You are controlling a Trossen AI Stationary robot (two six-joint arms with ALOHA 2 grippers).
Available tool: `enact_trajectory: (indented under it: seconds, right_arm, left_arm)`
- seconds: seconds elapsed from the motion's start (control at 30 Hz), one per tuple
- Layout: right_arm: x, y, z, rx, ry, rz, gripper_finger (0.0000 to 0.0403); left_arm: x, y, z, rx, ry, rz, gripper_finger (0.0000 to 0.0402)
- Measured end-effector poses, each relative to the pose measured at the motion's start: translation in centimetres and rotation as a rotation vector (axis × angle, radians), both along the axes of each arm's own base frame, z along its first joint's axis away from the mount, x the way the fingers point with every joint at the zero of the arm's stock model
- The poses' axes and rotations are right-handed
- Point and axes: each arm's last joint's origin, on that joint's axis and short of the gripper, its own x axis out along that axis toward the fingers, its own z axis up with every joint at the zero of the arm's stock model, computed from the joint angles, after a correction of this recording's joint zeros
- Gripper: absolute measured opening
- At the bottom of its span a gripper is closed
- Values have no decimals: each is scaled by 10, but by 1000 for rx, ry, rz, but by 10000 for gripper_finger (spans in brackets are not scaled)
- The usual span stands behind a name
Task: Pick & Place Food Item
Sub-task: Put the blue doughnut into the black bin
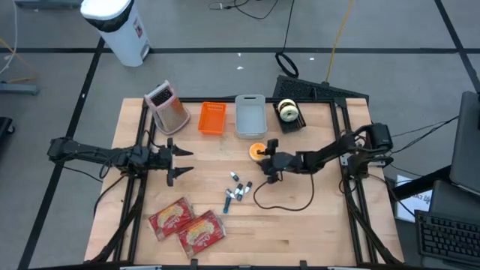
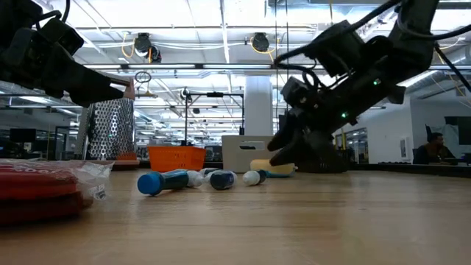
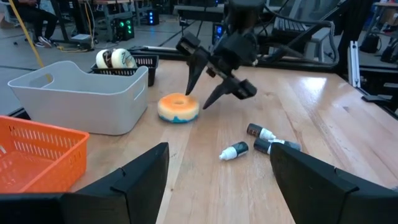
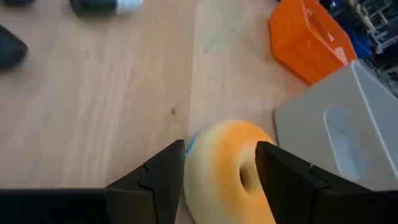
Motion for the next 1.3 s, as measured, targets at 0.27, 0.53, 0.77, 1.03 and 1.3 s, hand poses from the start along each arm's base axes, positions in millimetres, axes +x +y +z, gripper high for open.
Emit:
enact_trajectory:
  seconds: [0.27, 0.53, 0.77, 1.03, 1.3]
  right_arm:
    - [-1, -9, -12, 56, 82, -51, 183]
    - [-2, -4, 6, -2, 26, -46, 98]
    - [-8, -4, 36, 84, -92, -91, 10]
    - [-32, -20, 81, 367, -207, -109, 5]
    - [-79, -75, 116, 543, -276, -200, 4]
  left_arm:
    - [0, 0, 0, 0, -1, 0, 283]
    - [0, 0, 0, 0, -1, 0, 283]
    - [0, 0, 0, 0, -1, 0, 283]
    - [0, 0, 0, 0, -2, 0, 283]
    - [0, 0, 0, 0, -2, 0, 283]
